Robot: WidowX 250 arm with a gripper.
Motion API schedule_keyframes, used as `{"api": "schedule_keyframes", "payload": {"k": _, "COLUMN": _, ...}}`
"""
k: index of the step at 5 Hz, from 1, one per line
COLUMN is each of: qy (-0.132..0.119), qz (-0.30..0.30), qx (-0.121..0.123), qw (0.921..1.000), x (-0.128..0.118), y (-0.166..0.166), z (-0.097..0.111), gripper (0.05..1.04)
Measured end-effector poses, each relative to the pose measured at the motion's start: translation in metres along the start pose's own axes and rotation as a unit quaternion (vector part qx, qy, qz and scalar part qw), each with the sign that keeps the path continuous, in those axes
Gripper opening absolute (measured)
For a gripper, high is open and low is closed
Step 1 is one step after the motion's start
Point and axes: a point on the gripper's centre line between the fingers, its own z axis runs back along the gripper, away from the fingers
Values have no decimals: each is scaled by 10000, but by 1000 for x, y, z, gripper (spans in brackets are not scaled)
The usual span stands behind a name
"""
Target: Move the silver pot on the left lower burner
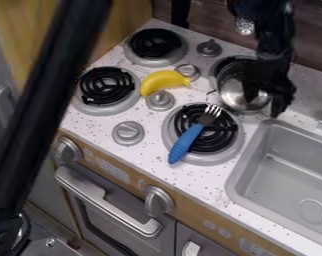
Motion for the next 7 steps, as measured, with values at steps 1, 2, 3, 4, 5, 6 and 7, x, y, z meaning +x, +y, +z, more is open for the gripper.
{"api": "schedule_keyframes", "payload": {"k": 1, "qy": 28, "qz": 138, "qx": 35, "qw": 9999, "x": 12, "y": 11, "z": -17, "gripper": 1000}}
{"api": "schedule_keyframes", "payload": {"k": 2, "qy": 45, "qz": 102, "qx": 37, "qw": 9999, "x": 18, "y": 13, "z": -18, "gripper": 973}}
{"api": "schedule_keyframes", "payload": {"k": 3, "qy": 66, "qz": 60, "qx": 89, "qw": 9999, "x": 14, "y": 14, "z": -22, "gripper": 703}}
{"api": "schedule_keyframes", "payload": {"k": 4, "qy": -25, "qz": 112, "qx": 75, "qw": 9999, "x": 15, "y": 14, "z": -23, "gripper": 423}}
{"api": "schedule_keyframes", "payload": {"k": 5, "qy": 3, "qz": 1, "qx": 91, "qw": 10000, "x": 11, "y": 14, "z": -17, "gripper": 263}}
{"api": "schedule_keyframes", "payload": {"k": 6, "qy": -120, "qz": 83, "qx": 139, "qw": 9998, "x": 16, "y": 15, "z": -10, "gripper": 198}}
{"api": "schedule_keyframes", "payload": {"k": 7, "qy": -316, "qz": 81, "qx": 181, "qw": 9993, "x": 14, "y": 13, "z": 1, "gripper": 139}}
